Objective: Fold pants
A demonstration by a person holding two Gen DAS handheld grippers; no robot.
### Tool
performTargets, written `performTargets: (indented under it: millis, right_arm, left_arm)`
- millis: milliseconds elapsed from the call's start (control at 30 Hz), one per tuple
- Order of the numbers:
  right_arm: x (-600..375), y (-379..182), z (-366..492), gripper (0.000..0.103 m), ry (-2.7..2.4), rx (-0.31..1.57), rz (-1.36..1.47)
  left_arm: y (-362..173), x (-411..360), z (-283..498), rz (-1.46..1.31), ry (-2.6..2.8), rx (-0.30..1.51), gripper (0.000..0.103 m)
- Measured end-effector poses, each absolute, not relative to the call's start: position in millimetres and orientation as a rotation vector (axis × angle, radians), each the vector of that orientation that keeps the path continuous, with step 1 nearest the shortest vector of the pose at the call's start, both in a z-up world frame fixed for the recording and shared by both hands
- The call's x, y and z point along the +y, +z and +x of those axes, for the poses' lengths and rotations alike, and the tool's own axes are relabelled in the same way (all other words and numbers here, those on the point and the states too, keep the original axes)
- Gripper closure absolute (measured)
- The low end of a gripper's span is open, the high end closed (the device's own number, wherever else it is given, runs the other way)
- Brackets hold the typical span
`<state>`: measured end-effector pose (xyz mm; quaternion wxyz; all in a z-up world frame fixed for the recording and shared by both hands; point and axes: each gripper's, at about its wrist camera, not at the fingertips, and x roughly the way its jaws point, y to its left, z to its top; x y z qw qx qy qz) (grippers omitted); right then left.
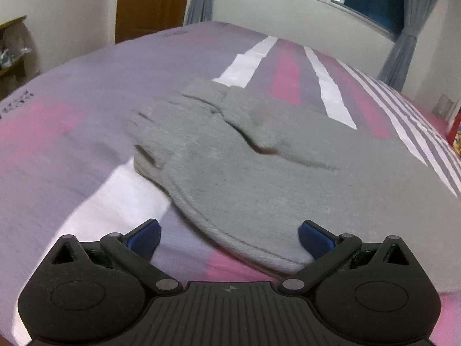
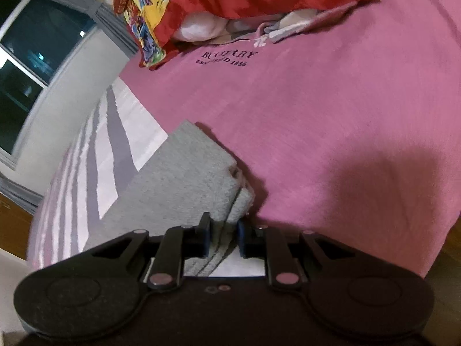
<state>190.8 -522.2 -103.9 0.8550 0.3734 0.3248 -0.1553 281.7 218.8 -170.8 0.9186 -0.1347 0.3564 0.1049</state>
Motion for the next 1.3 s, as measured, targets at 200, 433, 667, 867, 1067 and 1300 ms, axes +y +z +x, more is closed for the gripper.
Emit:
performTargets:
  millis: [200, 433, 667, 867, 1067, 1300]
  right_arm:
    - [-471, -43, 225, 0.085, -0.273, 0.62, 0.575]
    - [-328, 32, 293, 0.085, 0.032, 0.529, 0.341]
    - [-131, -5, 313, 0.085, 0.524, 0.601, 0.052]
    - [-69, -79, 292, 0.085, 0.604, 0.713, -0.235]
    - [-73, -68, 281, 0.085, 0.611, 0.663, -0.259]
    - [-61, -73, 270, 0.085, 0.627, 0.661, -0.31]
  left_arm:
    - [-172, 233, 270, -0.315, 0.173, 0.708, 0.0]
    - [-166, 256, 255, -0.358, 0.195, 0.688, 0.0]
    - [-171, 279, 224, -0.374, 0.221, 0.676, 0.0]
    - [-172, 285, 205, -0.36, 0.219, 0.677, 0.0]
    - [-177, 283, 207, -0.352, 0.227, 0.678, 0.0]
    - [-178, 278, 203, -0.338, 0.223, 0.677, 0.0]
